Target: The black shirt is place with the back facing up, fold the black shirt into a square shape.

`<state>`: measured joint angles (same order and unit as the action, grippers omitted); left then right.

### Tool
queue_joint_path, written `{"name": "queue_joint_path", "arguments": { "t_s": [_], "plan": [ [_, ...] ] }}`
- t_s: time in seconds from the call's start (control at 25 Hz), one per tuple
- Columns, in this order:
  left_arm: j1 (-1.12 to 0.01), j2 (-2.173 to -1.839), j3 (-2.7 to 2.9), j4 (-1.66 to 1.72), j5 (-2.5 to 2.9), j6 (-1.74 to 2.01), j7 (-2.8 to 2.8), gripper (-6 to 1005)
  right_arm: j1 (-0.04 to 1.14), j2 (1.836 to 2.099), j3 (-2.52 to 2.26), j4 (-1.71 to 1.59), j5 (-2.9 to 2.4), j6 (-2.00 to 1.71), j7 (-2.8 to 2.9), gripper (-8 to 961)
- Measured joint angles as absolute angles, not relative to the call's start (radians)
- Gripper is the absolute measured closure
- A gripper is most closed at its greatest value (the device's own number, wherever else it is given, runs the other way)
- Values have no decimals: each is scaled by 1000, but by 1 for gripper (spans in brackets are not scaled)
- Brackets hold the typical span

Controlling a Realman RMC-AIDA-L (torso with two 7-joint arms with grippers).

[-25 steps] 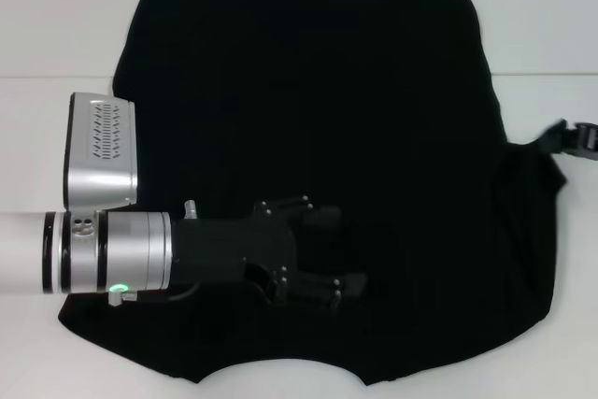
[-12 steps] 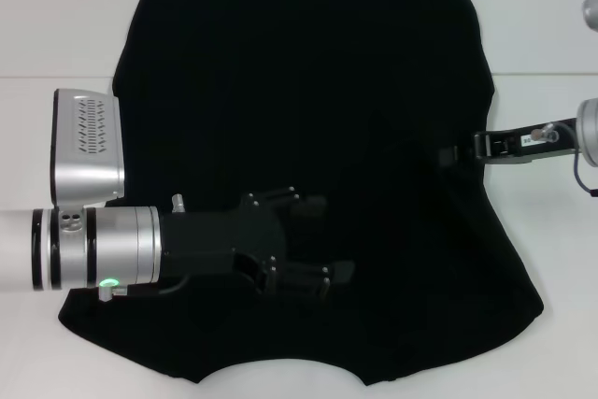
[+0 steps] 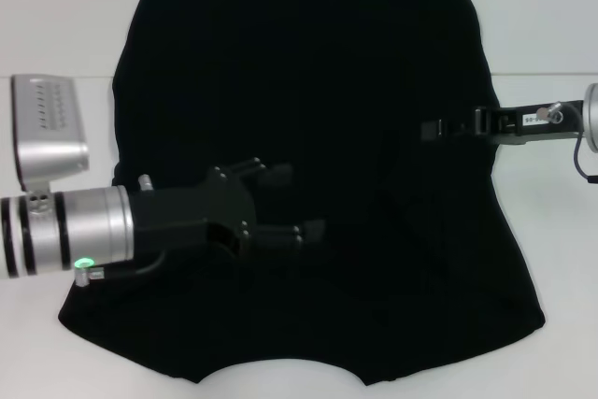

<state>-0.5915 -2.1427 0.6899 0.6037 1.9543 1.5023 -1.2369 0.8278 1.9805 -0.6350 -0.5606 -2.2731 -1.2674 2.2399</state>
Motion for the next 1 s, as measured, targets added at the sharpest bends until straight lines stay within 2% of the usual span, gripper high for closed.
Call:
{"name": "queue_joint_path", "arguments": {
  "t_s": [0.16,0.24,0.4,0.6,0.76,0.92,1.0],
  "plan": [
    [-588,-2129,633,605,1956,1496,-1307,51,799,1976,-633,-550,-2203,-1269,2168,676],
    [-583,-2118,605,612,1958,1495,-1370,51,778,1979,-633,-543,-2141,-1274,2098,575],
    [-544,-2096,582,684,1998,1518,-1556,51,744,1994,-636,-507,-2040,-1290,1936,388],
    [-488,-2095,487,837,2128,1563,-1815,51,733,2018,-643,-461,-1982,-1348,1748,214],
    [-475,-2092,406,927,2278,1591,-1952,51,742,2036,-644,-459,-1983,-1363,1695,125],
    [-462,-2090,361,1009,2415,1639,-2018,50,749,2037,-644,-461,-1983,-1360,1694,36],
    [-461,-2088,341,1030,2468,1665,-2040,50,750,2037,-644,-464,-1981,-1359,1697,37]
  ]
}}
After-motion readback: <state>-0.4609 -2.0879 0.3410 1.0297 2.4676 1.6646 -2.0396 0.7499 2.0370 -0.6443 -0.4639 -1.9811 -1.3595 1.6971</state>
